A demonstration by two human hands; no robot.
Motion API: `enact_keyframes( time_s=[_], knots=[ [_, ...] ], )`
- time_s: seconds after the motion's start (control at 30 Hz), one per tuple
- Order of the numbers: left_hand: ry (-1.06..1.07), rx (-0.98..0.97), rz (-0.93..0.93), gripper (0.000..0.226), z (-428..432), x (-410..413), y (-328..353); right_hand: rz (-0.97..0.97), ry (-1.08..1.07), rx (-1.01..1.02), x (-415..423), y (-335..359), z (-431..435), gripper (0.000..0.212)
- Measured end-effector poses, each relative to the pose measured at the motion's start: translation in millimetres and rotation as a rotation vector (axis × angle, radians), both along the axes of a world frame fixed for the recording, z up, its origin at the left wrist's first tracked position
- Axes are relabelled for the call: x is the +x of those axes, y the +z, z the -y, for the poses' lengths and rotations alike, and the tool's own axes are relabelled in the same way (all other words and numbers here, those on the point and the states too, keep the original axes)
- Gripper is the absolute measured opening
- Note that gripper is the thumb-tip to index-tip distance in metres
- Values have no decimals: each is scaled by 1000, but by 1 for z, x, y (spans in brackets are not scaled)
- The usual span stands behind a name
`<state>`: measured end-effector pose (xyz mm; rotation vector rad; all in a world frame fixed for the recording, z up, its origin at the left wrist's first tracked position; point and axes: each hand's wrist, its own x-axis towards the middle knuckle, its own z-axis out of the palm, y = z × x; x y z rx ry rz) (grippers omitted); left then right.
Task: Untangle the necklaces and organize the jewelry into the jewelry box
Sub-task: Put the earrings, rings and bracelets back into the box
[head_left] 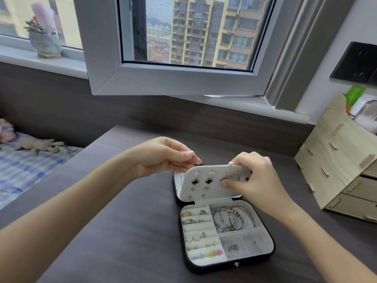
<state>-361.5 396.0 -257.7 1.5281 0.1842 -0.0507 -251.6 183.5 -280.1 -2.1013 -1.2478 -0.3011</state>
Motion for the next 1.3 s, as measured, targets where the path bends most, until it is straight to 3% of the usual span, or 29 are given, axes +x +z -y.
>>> enact_keyframes(
  time_s=[0.2, 0.4, 0.57, 1.3],
  knots=[
    [-107, 98, -103, 16, 28, 17, -28, 312, 7, 158, -12, -26, 16, 21],
    [-169, 104, -126, 14, 48, 28, -35, 422, -7, 263, -16, -39, 20, 19],
    [-265, 80, -139, 18, 51, 28, -31, 465, -23, 304, -15, -45, 19, 19],
    [-276, -25, -158, 22, 51, 30, -37, 474, -23, 303, -12, -46, 17, 19]
  ],
)
